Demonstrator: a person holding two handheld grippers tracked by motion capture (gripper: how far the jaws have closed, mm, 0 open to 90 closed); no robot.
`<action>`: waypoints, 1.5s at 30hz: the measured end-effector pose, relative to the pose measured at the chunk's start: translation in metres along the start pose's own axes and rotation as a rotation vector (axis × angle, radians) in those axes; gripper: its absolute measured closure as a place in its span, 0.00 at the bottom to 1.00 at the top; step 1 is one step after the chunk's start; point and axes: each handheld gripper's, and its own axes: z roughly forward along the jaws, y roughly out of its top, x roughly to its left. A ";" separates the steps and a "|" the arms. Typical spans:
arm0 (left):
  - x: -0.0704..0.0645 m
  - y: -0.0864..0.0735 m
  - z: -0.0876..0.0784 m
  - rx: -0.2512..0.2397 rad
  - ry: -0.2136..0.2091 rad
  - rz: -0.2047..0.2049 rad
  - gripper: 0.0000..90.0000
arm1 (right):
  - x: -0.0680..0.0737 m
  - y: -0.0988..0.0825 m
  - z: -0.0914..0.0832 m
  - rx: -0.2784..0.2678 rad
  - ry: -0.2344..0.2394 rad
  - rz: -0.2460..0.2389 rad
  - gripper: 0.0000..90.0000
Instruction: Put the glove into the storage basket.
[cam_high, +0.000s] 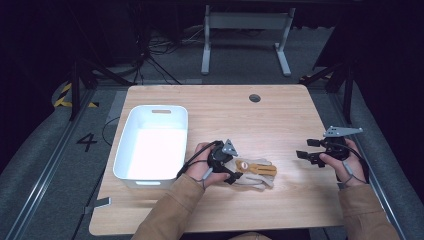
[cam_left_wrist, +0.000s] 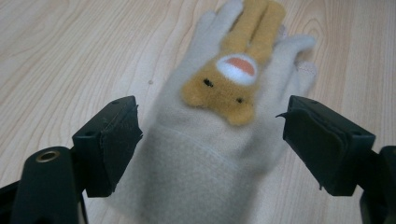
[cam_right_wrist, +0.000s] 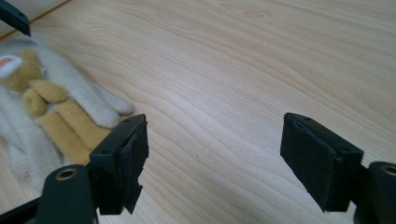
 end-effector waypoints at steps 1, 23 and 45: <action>0.001 0.000 0.002 -0.002 -0.003 -0.002 0.22 | 0.000 0.000 0.001 -0.003 0.010 -0.001 0.26; -0.003 -0.004 0.013 0.092 -0.036 0.004 0.22 | 0.004 0.000 0.005 -0.001 0.020 -0.018 0.25; -0.010 -0.014 0.034 0.126 -0.072 0.064 0.17 | 0.006 0.001 0.007 0.004 0.034 -0.027 0.25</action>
